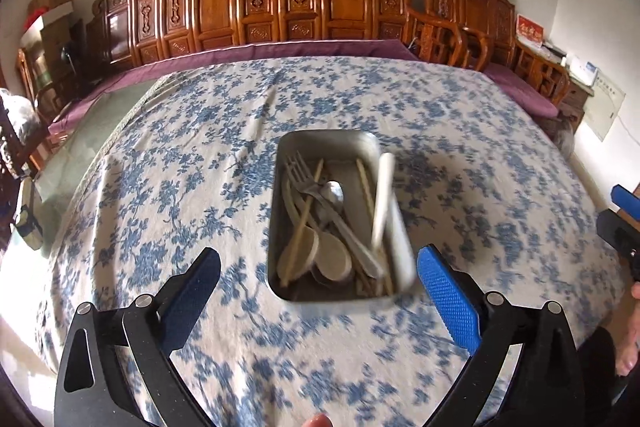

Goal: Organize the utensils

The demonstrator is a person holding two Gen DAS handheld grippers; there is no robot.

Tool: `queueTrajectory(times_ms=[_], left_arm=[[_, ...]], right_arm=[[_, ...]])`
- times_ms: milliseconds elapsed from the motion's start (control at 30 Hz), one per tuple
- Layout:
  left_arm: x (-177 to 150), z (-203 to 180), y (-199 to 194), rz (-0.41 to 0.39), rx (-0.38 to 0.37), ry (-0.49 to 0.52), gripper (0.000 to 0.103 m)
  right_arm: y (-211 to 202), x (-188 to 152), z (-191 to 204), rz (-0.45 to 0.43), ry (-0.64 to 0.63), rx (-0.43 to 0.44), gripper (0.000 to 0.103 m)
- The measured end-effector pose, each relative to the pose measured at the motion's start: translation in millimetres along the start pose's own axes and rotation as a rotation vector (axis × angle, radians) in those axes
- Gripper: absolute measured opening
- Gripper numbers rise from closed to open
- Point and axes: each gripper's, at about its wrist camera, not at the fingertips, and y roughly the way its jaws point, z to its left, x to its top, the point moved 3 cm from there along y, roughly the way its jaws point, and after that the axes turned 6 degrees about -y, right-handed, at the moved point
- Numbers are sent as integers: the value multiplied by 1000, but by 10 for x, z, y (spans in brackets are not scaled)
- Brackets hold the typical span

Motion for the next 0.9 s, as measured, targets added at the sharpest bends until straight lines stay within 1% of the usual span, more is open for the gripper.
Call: queueTrajectory(times_ms=[100, 233, 400, 500, 600, 733, 900], left_arm=[[27, -95, -239, -30, -7, 12, 95], [140, -249, -732, -119, -18, 28, 95], [214, -391, -1369, -228, -38, 20, 95], [201, -453, -1631, -270, -48, 11, 95], [168, -494, -1781, -289, -39, 14, 95], [117, -542, -1948, -316, -38, 21, 95], [89, -562, -2016, -326, -35, 20, 95]], right_arm=[[-230, 56, -16, -29, 10, -15, 100], [-607, 182, -39, -99, 12, -31, 100], [-1070, 343, -33, -185, 7, -59, 100], [-1297, 390, -23, -224, -7, -75, 100], [-1455, 396, -8, -246, -15, -99, 100], [-1572, 400, -23, -261, -3, -98, 100], [-1626, 384, -25, -268, 0, -95, 100]])
